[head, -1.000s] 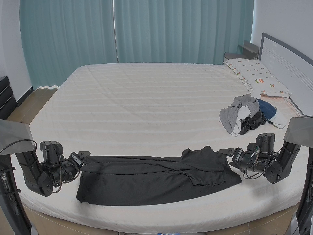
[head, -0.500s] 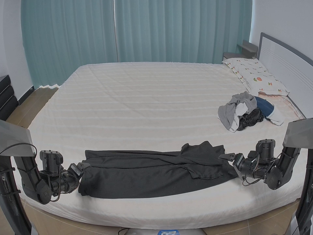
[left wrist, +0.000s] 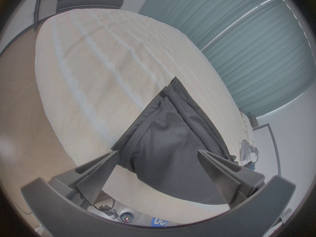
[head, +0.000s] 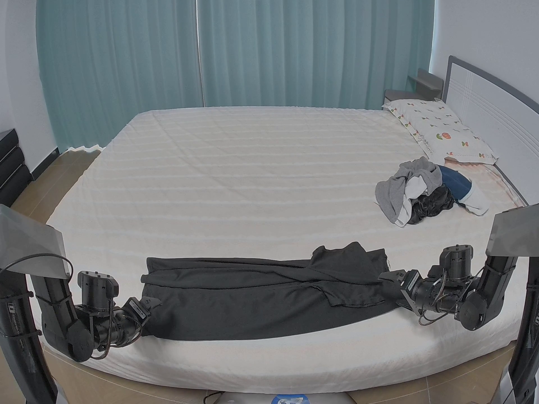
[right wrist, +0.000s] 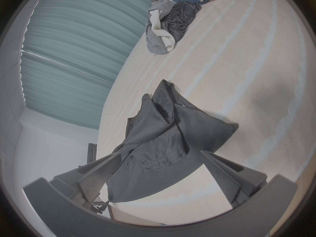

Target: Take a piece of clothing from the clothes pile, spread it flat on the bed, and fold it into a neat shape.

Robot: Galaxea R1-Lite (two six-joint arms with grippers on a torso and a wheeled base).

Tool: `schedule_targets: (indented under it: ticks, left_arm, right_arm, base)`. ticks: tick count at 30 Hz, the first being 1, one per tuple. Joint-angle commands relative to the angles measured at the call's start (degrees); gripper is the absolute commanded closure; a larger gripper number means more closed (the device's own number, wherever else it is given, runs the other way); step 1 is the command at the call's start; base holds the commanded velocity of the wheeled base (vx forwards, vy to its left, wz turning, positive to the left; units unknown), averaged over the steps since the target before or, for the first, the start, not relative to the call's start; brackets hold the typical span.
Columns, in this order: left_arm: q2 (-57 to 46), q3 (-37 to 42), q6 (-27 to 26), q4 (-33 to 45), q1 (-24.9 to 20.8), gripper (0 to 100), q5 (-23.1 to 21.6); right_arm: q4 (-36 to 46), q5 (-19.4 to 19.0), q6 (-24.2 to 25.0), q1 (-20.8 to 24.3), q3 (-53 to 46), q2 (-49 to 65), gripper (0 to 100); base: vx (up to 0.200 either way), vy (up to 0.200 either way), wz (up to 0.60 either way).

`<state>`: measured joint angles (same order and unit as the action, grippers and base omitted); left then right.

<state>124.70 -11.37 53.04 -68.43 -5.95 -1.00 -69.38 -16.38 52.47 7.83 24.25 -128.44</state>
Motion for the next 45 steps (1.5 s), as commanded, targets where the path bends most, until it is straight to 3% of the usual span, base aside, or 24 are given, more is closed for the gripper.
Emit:
schedule_targets:
  ticks: [1,4,13,14,18,22,36,41,42,45]
  left_arm:
    - [2.7,0.2,-1.2,0.0,-2.0,0,2.6]
    - [5.3,-0.1,-4.2,-0.7,-2.0,0,4.8]
    - [6.5,-1.5,-4.2,-0.7,-2.3,0,6.7]
    - [6.5,-1.7,-4.2,-0.7,-2.3,100,6.7]
    - [6.4,-2.1,-3.9,-0.7,-1.8,100,6.8]
    - [6.4,-2.3,-3.9,-0.7,-0.7,100,6.8]
    - [6.2,-2.8,-3.7,-0.7,0.1,100,6.6]
    - [6.1,-2.8,-3.7,-0.7,0.1,100,6.6]
    - [6.2,-2.8,-3.7,-0.7,0.1,100,6.6]
    - [6.2,-2.8,-3.7,-0.7,0.2,100,6.6]
  right_arm:
    - [0.1,0.0,0.0,0.6,-0.6,0.3,0]
    - [0.1,0.1,-0.1,0.8,-0.8,0.2,0]
    - [0.5,0.4,-1.6,0.8,-1.7,0.0,0]
    - [0.6,0.4,-3.2,0.7,-2.2,0.0,0]
    - [0.6,2.1,-6.3,1.2,-3.2,0.0,0]
    - [1.0,5.7,-6.7,2.9,-3.0,-0.8,0]
    - [1.8,8.6,-6.1,4.0,1.5,-5.6,0]
    - [2.1,12.3,-6.1,6.0,5.5,-8.2,0]
    - [2.1,12.8,-6.1,6.3,5.7,-8.5,100]
    - [2.2,13.0,-6.0,6.1,6.1,-8.4,100]
  base:
    - [0.0,0.0,0.0]
    - [0.0,0.0,0.0]
    - [0.0,0.0,0.0]
    - [0.0,0.0,0.0]
    - [0.0,0.0,0.0]
    - [0.0,0.0,0.0]
    - [0.0,0.0,0.0]
    - [0.0,0.0,0.0]
    - [0.0,0.0,0.0]
    - [0.0,0.0,0.0]
